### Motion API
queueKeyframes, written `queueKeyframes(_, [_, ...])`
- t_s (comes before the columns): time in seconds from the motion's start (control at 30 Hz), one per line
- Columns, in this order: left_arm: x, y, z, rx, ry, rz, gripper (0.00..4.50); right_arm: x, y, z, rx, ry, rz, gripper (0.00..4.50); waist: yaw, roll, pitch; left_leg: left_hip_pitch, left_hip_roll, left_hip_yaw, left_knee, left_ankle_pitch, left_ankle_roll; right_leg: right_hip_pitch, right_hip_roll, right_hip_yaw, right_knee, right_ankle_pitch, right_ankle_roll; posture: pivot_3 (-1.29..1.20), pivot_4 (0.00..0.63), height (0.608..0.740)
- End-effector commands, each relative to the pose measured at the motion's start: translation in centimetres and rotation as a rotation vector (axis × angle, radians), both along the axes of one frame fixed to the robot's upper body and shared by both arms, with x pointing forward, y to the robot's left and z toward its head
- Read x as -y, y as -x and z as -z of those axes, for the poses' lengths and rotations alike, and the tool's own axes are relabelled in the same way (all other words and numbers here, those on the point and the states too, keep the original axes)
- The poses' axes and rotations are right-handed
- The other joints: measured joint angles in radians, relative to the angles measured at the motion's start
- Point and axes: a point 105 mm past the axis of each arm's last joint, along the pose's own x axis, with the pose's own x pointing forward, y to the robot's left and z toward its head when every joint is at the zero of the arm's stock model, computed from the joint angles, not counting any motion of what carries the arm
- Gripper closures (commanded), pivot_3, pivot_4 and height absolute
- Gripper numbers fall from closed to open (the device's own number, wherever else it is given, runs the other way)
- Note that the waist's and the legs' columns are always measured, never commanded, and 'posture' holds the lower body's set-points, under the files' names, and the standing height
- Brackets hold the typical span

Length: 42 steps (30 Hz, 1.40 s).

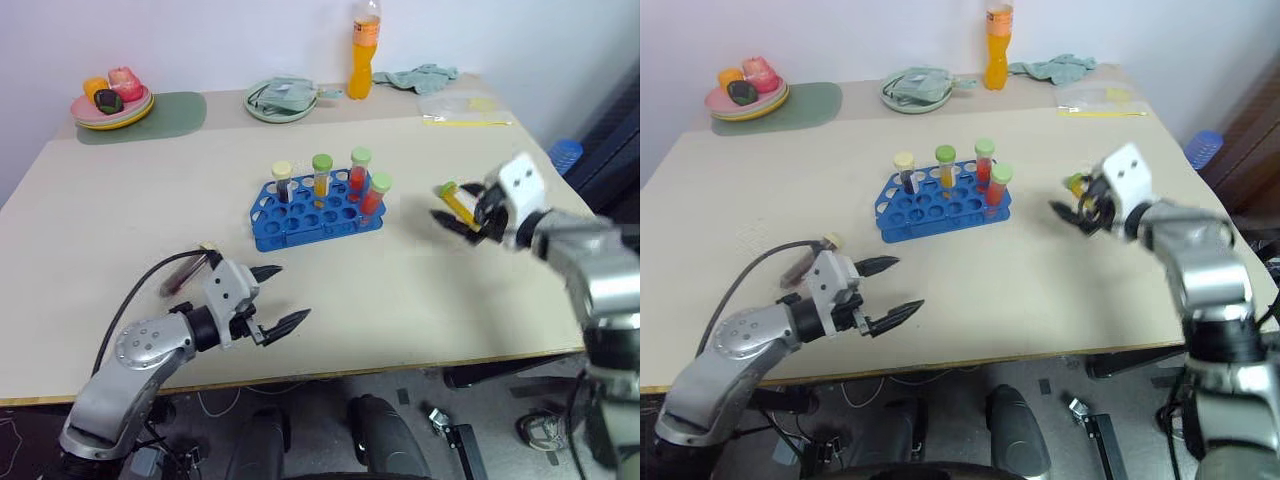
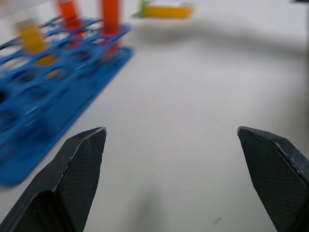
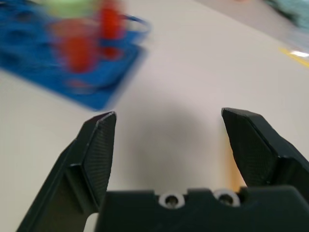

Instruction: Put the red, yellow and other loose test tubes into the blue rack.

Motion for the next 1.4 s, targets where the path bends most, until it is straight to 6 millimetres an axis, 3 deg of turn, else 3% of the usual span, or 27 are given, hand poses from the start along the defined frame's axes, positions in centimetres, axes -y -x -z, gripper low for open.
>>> queueKeyframes(0.03, [1.5, 0.5, -1.0, 0.035, 0.019, 0.090, 0.00, 2.1, -2.6, 0.8, -0.190, -0.035, 0.113, 0.66, 0.002, 0.000, 0.000, 0.000, 0.000, 0.000, 0.000, 0.000, 0.000, 0.000, 0.000, 0.000, 0.000, 0.000, 0.000, 0.00, 0.150, 0.740])
queueKeyframes(0.13, [2.5, 0.9, -1.1, 0.037, 0.027, 0.149, 0.00, 2.6, -4.5, 0.6, -0.271, -0.012, 0.147, 0.66, 0.007, 0.000, 0.000, -0.001, 0.000, 0.001, 0.000, 0.000, 0.000, 0.000, -0.001, 0.000, -0.001, 0.000, 0.000, 0.00, 0.150, 0.740])
queueKeyframes(0.27, [3.5, 1.4, -1.2, 0.039, 0.034, 0.197, 0.00, 2.5, -5.6, 1.4, -0.354, 0.026, 0.163, 0.66, 0.009, 0.000, 0.000, -0.004, -0.001, 0.001, -0.001, 0.000, 0.001, -0.003, -0.002, 0.000, -0.003, 0.000, 0.000, 0.00, 0.150, 0.740])
queueKeyframes(0.43, [4.0, 1.5, -1.2, 0.040, 0.046, 0.188, 0.00, 2.7, -6.2, 2.8, -0.379, 0.141, 0.197, 0.66, 0.007, 0.000, 0.000, -0.005, -0.001, 0.001, 0.000, 0.000, 0.001, -0.004, -0.003, 0.000, -0.003, 0.000, 0.001, 0.00, 0.150, 0.740])
queueKeyframes(0.67, [3.8, 1.7, -0.9, 0.032, 0.055, 0.166, 0.00, 3.4, -6.3, 3.1, -0.370, 0.181, 0.226, 0.66, 0.006, 0.001, 0.000, -0.004, -0.001, 0.001, 0.000, 0.000, 0.000, -0.004, -0.003, 0.000, -0.001, 0.000, 0.001, 0.00, 0.150, 0.740])
queueKeyframes(0.77, [3.9, 1.7, -0.8, 0.027, 0.061, 0.169, 0.00, 3.5, -6.3, 3.1, -0.365, 0.212, 0.219, 1.80, 0.006, 0.001, 0.000, -0.004, -0.001, 0.001, 0.000, 0.000, 0.000, -0.004, -0.002, 0.000, -0.001, 0.000, 0.001, 0.00, 0.150, 0.740])
queueKeyframes(0.8, [3.9, 1.7, -0.7, 0.027, 0.062, 0.170, 0.00, 3.6, -6.2, 3.1, -0.368, 0.211, 0.217, 1.80, 0.006, 0.001, 0.000, -0.004, -0.001, 0.001, 0.000, 0.000, 0.000, -0.004, -0.002, 0.000, -0.001, 0.000, 0.001, 0.00, 0.150, 0.740])
queueKeyframes(1.03, [4.0, 1.6, -0.6, 0.022, 0.071, 0.180, 0.00, 4.0, -5.8, 3.8, -0.401, 0.209, 0.209, 4.45, 0.004, 0.000, -0.001, -0.002, -0.001, 0.001, 0.000, 0.000, 0.000, -0.002, -0.002, 0.000, -0.001, 0.000, 0.001, 0.00, 0.150, 0.740])
queueKeyframes(1.23, [4.0, 1.6, -0.5, 0.019, 0.069, 0.188, 0.00, 4.0, -5.5, 4.1, -0.413, 0.218, 0.160, 4.45, 0.006, 0.002, 0.000, -0.003, -0.001, 0.001, 0.000, 0.000, 0.000, -0.002, -0.002, 0.001, -0.001, 0.000, 0.001, 0.00, 0.150, 0.740])
queueKeyframes(1.3, [4.0, 1.7, -0.4, 0.017, 0.067, 0.190, 0.00, 4.2, -5.4, 3.8, -0.405, 0.216, 0.146, 3.94, 0.006, 0.003, 0.000, -0.003, -0.001, 0.001, 0.000, 0.000, 0.000, -0.002, -0.002, 0.001, -0.001, 0.000, 0.001, 0.00, 0.150, 0.740])
queueKeyframes(1.4, [4.0, 1.7, -0.4, 0.013, 0.067, 0.194, 0.00, 4.5, -5.3, 3.6, -0.401, 0.193, 0.151, 2.62, 0.006, 0.003, 0.000, -0.003, -0.001, 0.001, 0.000, 0.000, 0.000, -0.002, -0.002, 0.001, -0.001, 0.000, 0.001, 0.00, 0.150, 0.740])
